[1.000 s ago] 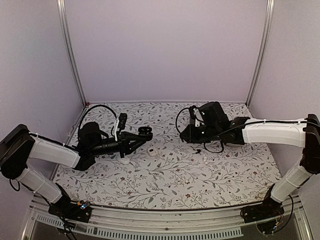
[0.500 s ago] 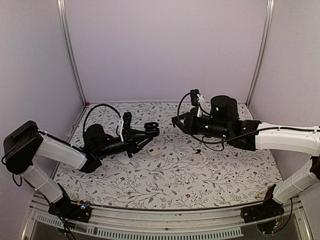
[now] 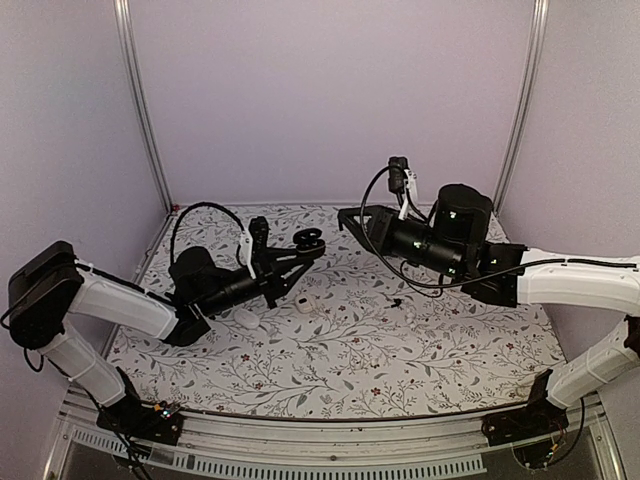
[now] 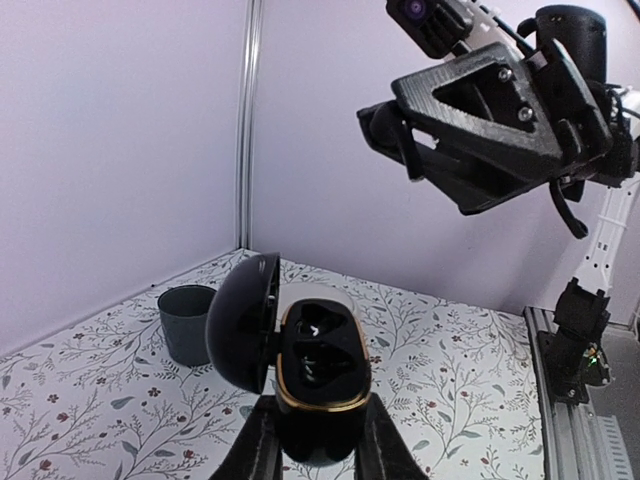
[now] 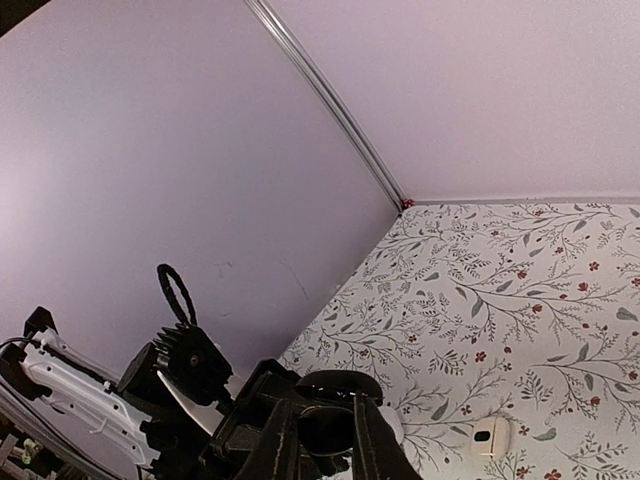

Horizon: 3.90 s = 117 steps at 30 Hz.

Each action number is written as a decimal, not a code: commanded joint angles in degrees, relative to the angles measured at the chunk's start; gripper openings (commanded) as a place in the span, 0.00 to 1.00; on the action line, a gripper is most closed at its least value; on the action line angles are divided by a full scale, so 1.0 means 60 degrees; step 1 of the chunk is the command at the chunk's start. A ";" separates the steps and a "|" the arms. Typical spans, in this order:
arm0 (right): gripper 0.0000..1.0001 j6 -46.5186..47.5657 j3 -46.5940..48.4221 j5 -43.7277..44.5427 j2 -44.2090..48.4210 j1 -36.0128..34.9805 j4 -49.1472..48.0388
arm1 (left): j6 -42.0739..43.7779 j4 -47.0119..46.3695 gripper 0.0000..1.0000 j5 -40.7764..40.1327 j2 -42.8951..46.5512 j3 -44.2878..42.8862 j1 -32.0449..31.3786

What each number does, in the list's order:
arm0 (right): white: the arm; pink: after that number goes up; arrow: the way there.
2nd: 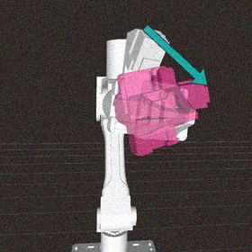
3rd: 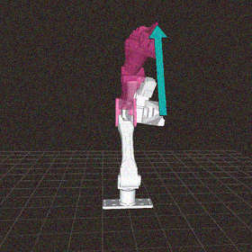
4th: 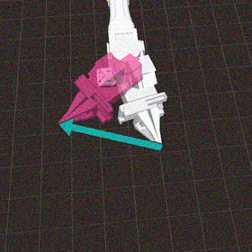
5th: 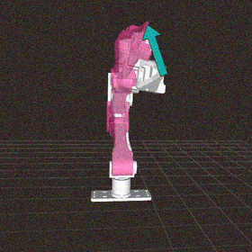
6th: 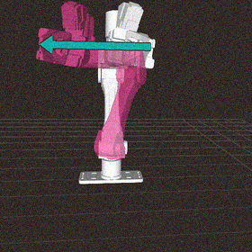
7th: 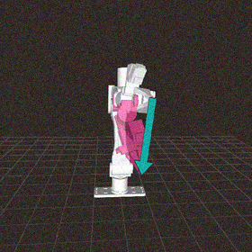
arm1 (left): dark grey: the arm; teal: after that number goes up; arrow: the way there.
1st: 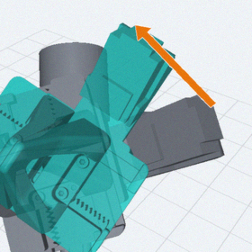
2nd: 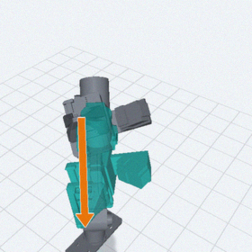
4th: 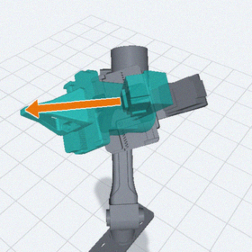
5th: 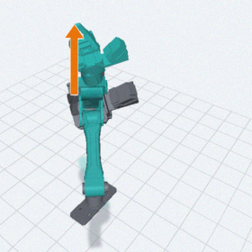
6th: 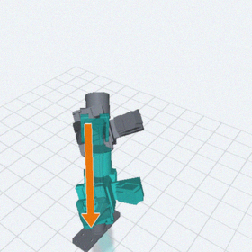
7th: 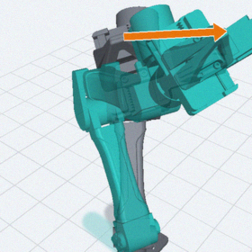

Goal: Insert the wireless bluetooth earbuds into the charging case
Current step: Insert the right earbud into the right side groove of the charging case.

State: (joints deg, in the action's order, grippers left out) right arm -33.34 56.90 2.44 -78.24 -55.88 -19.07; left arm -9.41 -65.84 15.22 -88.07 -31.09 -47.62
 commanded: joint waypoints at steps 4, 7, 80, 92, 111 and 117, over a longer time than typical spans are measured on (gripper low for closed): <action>0.18 0.0230 -0.0217 -0.0311 0.0219 -0.0245 -0.1137 | 0.0244 -0.0348 0.00 -0.0304 0.0275 -0.0465 -0.0383; 0.18 0.0287 -0.0242 -0.0302 0.0221 -0.0312 -0.1185 | 0.0194 -0.0375 0.00 -0.0261 0.0344 -0.0594 -0.0435; 0.18 0.1822 -0.0087 0.1675 -0.0275 -0.1255 -0.1042 | -0.0779 0.0136 0.00 0.0431 0.0785 -0.1256 -0.0781; 0.18 0.1917 -0.0182 0.1794 -0.0372 -0.1254 -0.0987 | -0.1482 -0.0226 0.00 0.0517 0.0803 -0.1333 -0.0565; 0.18 0.2099 -0.0071 0.1784 -0.0544 -0.1330 -0.0807 | -0.2297 -0.0672 0.00 0.0645 0.0731 -0.1252 -0.0244; 0.23 0.2143 0.0040 0.1719 -0.0649 -0.1356 -0.0696 | -0.2244 -0.0596 0.00 0.0707 0.0724 -0.1292 -0.0234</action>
State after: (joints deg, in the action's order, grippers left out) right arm -21.47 56.73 12.97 -80.40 -63.22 -27.07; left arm -22.65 -63.77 19.77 -84.84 -37.06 -50.06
